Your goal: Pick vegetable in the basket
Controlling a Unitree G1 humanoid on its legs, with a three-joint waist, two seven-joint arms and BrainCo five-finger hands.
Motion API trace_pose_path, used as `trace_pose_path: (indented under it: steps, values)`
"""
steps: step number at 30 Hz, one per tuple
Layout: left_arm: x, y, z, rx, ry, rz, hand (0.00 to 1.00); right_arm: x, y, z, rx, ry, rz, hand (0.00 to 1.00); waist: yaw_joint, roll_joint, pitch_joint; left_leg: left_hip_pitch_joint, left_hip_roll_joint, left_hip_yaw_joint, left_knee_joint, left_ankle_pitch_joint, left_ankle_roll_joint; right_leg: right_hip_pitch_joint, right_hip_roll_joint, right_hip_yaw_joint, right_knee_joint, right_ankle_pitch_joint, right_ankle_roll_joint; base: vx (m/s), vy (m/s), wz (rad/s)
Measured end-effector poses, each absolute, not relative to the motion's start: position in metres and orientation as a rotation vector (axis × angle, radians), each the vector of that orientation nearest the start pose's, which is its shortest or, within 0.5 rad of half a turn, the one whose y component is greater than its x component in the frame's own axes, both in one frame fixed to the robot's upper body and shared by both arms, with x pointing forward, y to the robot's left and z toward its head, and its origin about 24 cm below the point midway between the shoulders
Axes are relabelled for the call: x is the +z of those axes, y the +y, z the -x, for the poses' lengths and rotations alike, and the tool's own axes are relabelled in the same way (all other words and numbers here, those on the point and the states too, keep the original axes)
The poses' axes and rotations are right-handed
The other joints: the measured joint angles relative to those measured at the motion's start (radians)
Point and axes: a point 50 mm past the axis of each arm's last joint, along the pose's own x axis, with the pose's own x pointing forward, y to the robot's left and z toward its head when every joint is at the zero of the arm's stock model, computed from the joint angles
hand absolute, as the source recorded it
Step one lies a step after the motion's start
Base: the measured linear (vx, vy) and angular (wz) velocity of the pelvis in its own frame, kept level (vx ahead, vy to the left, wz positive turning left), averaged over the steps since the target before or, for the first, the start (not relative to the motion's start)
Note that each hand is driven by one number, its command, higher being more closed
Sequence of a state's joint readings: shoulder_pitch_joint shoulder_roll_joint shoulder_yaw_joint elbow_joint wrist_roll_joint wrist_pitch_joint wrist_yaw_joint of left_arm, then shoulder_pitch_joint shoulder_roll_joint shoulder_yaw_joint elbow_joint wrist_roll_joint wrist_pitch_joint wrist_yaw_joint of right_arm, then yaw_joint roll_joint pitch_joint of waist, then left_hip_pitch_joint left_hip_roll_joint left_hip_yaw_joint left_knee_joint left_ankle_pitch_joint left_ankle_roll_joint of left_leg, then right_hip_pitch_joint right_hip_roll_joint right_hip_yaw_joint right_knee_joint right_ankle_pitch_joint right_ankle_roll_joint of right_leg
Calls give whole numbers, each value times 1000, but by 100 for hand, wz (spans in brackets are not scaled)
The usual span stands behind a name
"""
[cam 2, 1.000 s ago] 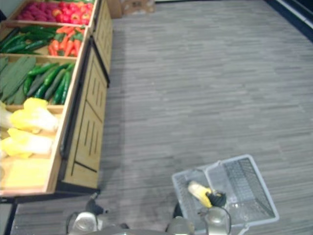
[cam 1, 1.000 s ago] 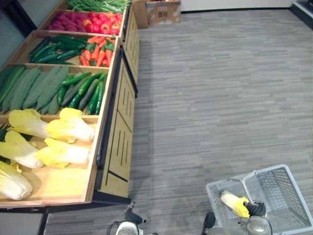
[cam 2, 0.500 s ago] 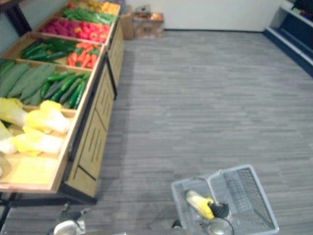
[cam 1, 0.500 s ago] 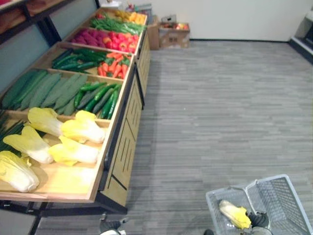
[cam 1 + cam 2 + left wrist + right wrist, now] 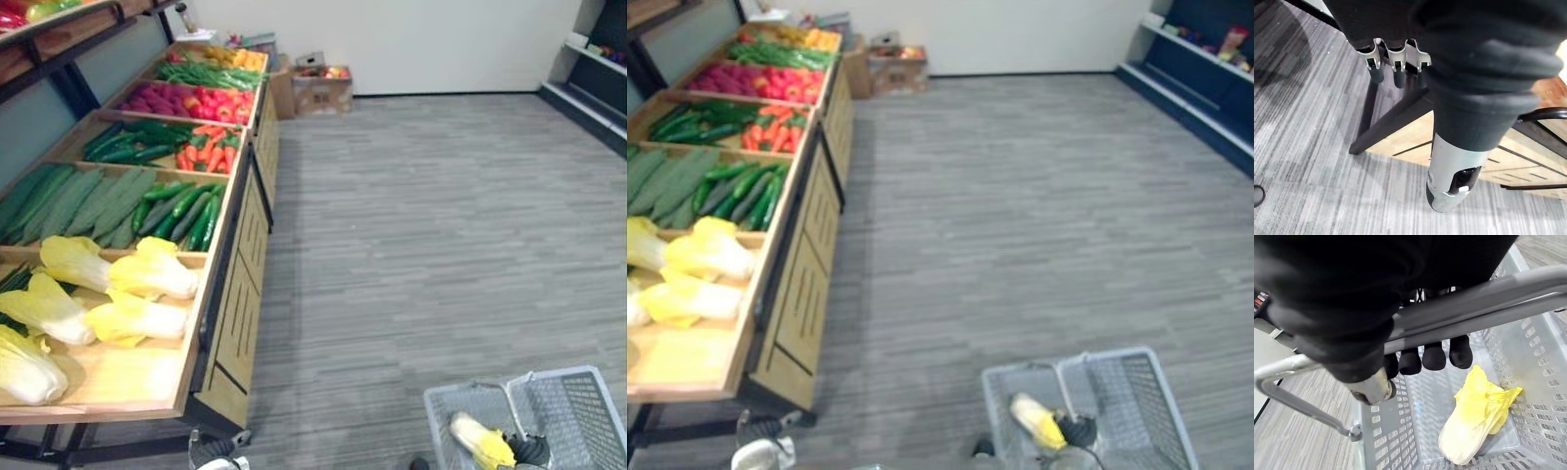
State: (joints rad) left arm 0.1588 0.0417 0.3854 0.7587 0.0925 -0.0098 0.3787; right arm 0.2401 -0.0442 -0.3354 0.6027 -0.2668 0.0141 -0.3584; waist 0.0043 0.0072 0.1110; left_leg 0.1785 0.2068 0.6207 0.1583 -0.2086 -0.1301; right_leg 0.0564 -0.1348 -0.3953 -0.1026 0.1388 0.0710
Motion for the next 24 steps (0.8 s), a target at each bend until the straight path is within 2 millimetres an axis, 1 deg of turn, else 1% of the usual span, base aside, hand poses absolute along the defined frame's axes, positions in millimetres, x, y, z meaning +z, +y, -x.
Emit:
trace_pose_path:
  steps: [1, 2, 3, 4, 5, 6, 7, 8, 9, 10, 11, 12, 13, 14, 15, 16, 17, 18, 19, 20, 21, 22, 23, 24]
  values:
    - [-128, 255, -98, 763, 904, -169, 0, -113, -254, -102, -633, 840, 365, 100, -2, 3, 4, -2, 15, -3, 34, 0, -1, 0, 3, 1, 11, -7, -10, 127, -93, -18]
    - [-127, 256, -98, 780, 904, -169, 0, -114, -255, -101, -634, 843, 367, 100, -3, 3, 8, -27, 38, -8, 120, 1, -1, 1, 6, 8, 23, -18, -14, 114, -88, -17]
    - [-127, 256, -96, 795, 907, -169, 0, -113, -257, -100, -636, 843, 375, 100, -1, 8, 14, -67, 73, -30, 225, 6, 7, 10, 12, 9, 28, -26, -19, 114, -110, -15]
    - [-127, 257, -97, 800, 905, -171, 0, -112, -258, -100, -637, 841, 379, 100, -1, 11, 18, -83, 89, -46, 273, 14, 17, 21, 15, 9, 26, -29, -19, 122, -125, -4]
    - [-126, 257, -98, 809, 901, -172, 0, -112, -261, -98, -639, 845, 388, 100, -4, 12, 25, -108, 115, -76, 358, 45, 34, 41, 19, 9, 24, -37, -24, 129, -133, 1]
    - [-126, 258, -99, 814, 898, -170, 0, -112, -262, -96, -639, 850, 392, 100, -4, 12, 28, -120, 133, -84, 397, 67, 44, 51, 22, 12, 23, -40, -28, 128, -135, -11]
    - [-126, 260, -98, 834, 898, -169, 0, -113, -261, -94, -618, 855, 409, 100, 2, 10, 33, -142, 163, -85, 482, 124, 62, 74, 28, 18, 21, -56, -35, 139, -142, -21]
    - [-126, 262, -94, 847, 905, -168, 0, -114, -259, -92, -603, 860, 417, 100, 2, -3, 42, -156, 194, -86, 548, 198, 75, 99, 29, 23, 21, -69, -44, 149, -138, -22]
    - [-126, 262, -93, 848, 908, -169, 0, -114, -258, -91, -598, 861, 419, 100, 3, -3, 43, -159, 208, -87, 573, 236, 80, 111, 32, 25, 20, -73, -50, 174, -149, -25]
    - [-127, 261, -91, 847, 916, -170, 0, -115, -256, -90, -584, 864, 425, 100, 8, -13, 47, -165, 226, -93, 614, 308, 81, 131, 35, 38, 20, -85, -60, 172, -146, -25]
    - [-128, 259, -91, 841, 920, -166, 0, -115, -255, -90, -578, 864, 430, 100, 12, -12, 48, -190, 226, -117, 656, 277, 69, 138, 36, 51, 21, -111, -78, 161, -140, -23]
    - [-128, 258, -91, 839, 921, -164, 0, -115, -255, -90, -578, 863, 428, 100, 15, -13, 49, -211, 219, -128, 675, 236, 64, 138, 36, 55, 23, -117, -81, 115, -101, -18]
    - [-128, 256, -93, 836, 917, -159, 0, -114, -255, -92, -579, 860, 428, 100, 20, -17, 51, -256, 192, -164, 699, 160, 54, 137, 34, 65, 28, -127, -87, 92, -29, -27]
    - [-128, 256, -92, 836, 918, -157, 0, -114, -255, -92, -577, 858, 429, 100, 31, -20, 53, -287, 168, -172, 685, 116, 39, 137, 34, 76, 32, -137, -86, 81, -1, -31]
    - [-129, 256, -88, 838, 928, -159, 0, -114, -254, -92, -575, 856, 429, 100, 30, -21, 54, -303, 153, -169, 640, 101, 32, 140, 34, 79, 36, -146, -84, 66, 35, -26]
    - [-130, 256, -85, 840, 935, -161, 0, -114, -254, -91, -574, 859, 430, 100, 29, -22, 54, -311, 143, -166, 590, 100, 29, 140, 34, 78, 38, -152, -82, 56, 47, -13]
    - [-131, 255, -81, 842, 947, -163, 0, -114, -255, -89, -575, 862, 432, 100, 28, -22, 54, -315, 111, -166, 450, 106, 24, 144, 33, 79, 42, -161, -74, 99, 81, -5]
    - [-131, 255, -80, 845, 953, -161, 0, -114, -256, -87, -580, 866, 433, 100, 27, -19, 55, -309, 79, -168, 279, 160, 31, 148, 32, 77, 51, -170, -61, 121, 98, -1]
    - [-131, 256, -80, 846, 952, -160, 0, -114, -257, -85, -583, 868, 433, 100, 26, -16, 56, -303, 62, -169, 202, 203, 33, 155, 32, 74, 56, -175, -52, 228, 180, 10]
    - [-131, 254, -81, 847, 952, -156, 0, -111, -260, -83, -592, 861, 443, 100, 27, 1, 60, -289, 30, -174, 79, 341, 47, 171, 38, 71, 66, -182, -23, 263, 204, 27]
    - [-130, 257, -79, 865, 950, -152, 0, -112, -260, -82, -589, 865, 444, 100, 23, 4, 57, -247, 7, -174, 22, 322, 72, 188, 28, 66, 68, -200, -3, 225, 176, 28]
    - [-129, 258, -82, 872, 937, -147, 0, -112, -258, -82, -581, 864, 443, 100, 25, -9, 59, -234, -9, -174, -9, 315, 72, 186, 18, 65, 66, -206, 0, 157, 148, 17]
    - [-126, 258, -88, 877, 914, -138, 0, -111, -256, -87, -568, 851, 442, 100, 29, -10, 61, -224, -20, -166, -52, 270, 73, 179, 19, 69, 56, -208, 7, 146, 172, 0]
    - [-125, 259, -90, 883, 907, -135, 0, -111, -250, -98, -553, 829, 428, 100, 29, -16, 67, -230, -30, -157, -59, 252, 82, 178, 15, 78, 44, -202, 14, 169, 192, -10]
